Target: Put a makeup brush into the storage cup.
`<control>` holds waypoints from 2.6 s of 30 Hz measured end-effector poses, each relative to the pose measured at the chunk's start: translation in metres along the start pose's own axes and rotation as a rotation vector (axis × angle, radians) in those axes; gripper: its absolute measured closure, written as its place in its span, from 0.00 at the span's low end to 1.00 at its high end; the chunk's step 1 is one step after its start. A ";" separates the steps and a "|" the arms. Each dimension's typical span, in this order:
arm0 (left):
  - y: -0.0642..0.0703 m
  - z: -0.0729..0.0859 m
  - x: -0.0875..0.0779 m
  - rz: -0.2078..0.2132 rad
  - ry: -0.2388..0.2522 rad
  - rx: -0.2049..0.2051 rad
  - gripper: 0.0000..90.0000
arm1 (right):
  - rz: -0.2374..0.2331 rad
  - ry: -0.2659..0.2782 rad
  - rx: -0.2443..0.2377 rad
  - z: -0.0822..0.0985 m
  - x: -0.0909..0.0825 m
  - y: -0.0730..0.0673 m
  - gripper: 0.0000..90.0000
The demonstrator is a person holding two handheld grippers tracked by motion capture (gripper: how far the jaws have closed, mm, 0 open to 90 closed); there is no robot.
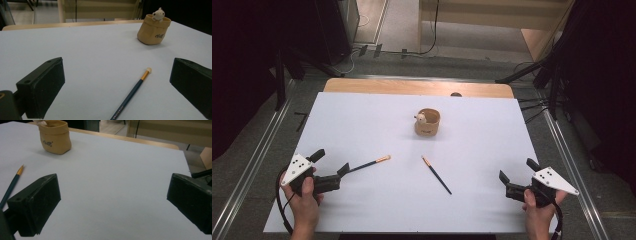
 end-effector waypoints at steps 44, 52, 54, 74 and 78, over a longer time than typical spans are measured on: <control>0.015 0.000 -0.002 0.036 0.016 0.017 0.01 | -0.166 -0.089 -0.126 -0.044 0.015 -0.095 0.00; 0.015 0.000 -0.003 0.033 0.016 0.017 0.01 | -0.193 -0.127 -0.133 -0.052 0.023 -0.109 0.02; 0.015 0.000 -0.003 0.032 0.017 0.016 0.01 | -0.203 -0.131 -0.141 -0.055 0.024 -0.114 0.02; 0.010 0.000 -0.007 0.030 0.030 0.000 0.01 | -0.301 -0.345 -0.230 -0.057 0.050 -0.161 0.16; 0.010 0.000 -0.007 0.028 0.032 -0.002 0.01 | -0.304 -0.360 -0.214 -0.058 0.055 -0.165 0.25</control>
Point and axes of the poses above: each handheld gripper's, and its own axes: x roughly forward along the jaws, z roughly out of its underside, y roughly to its right, the point moved 7 cm from there along x, roughly forward along the jaws, and after that the axes turned 13 degrees about z, right-handed, at the moved point
